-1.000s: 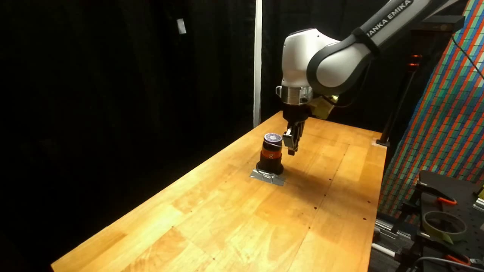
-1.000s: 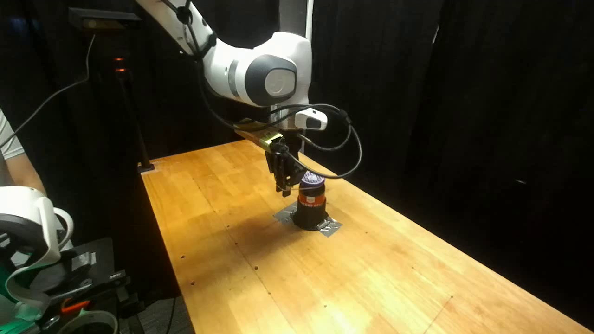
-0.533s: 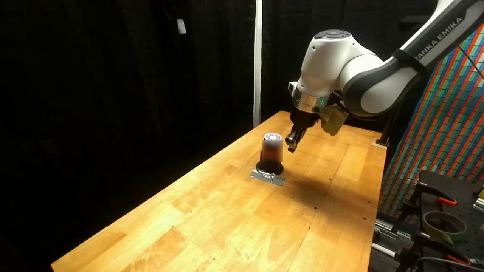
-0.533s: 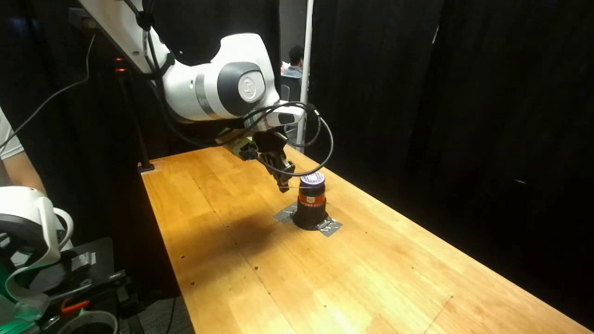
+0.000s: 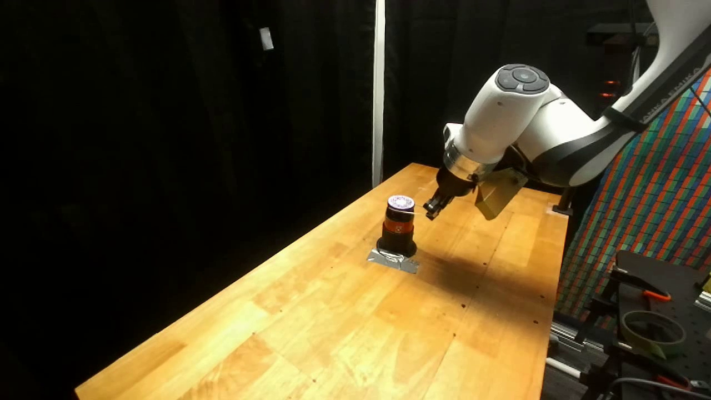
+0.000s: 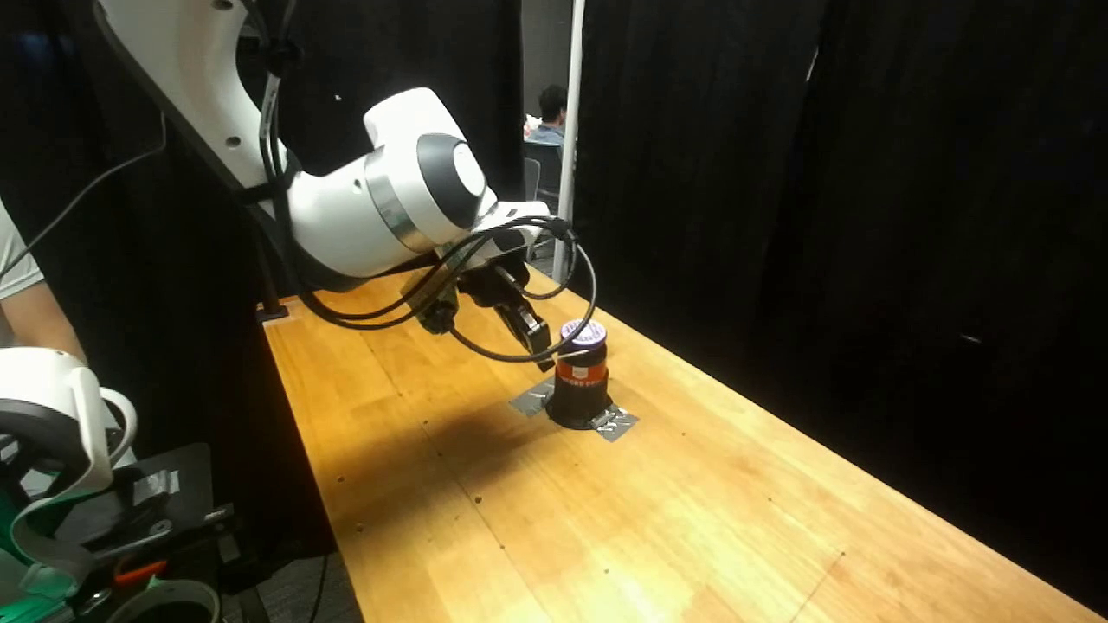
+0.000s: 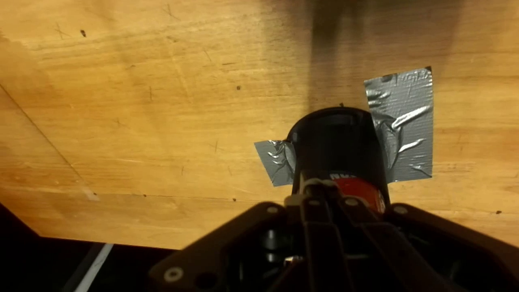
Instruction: Put the elastic rubber on the object that is attached to the table
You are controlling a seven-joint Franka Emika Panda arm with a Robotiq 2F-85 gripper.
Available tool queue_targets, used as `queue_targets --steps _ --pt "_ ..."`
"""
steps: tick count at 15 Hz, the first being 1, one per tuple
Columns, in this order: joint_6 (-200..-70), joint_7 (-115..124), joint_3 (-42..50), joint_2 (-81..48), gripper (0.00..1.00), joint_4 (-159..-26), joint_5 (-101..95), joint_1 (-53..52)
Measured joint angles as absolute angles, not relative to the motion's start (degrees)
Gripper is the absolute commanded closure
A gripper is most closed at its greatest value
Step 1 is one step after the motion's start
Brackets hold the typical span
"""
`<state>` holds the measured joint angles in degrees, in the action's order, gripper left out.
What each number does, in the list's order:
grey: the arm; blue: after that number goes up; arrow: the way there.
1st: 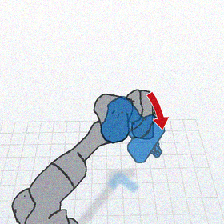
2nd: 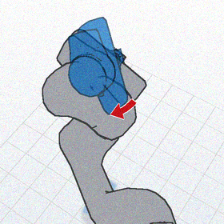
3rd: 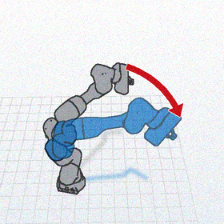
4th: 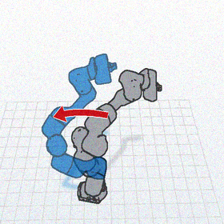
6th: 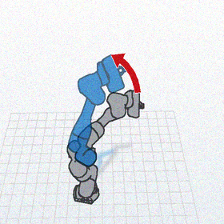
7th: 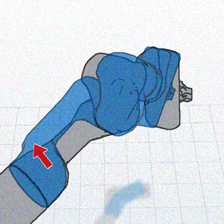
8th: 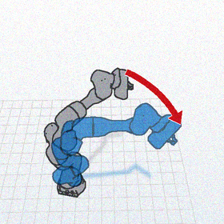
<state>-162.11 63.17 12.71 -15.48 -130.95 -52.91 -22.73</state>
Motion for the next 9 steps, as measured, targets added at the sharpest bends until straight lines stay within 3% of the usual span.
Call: queue_targets --steps 9 --pt "-166.9 91.2 16.6 -15.7 0.95 -130.9 -77.5 -26.3"
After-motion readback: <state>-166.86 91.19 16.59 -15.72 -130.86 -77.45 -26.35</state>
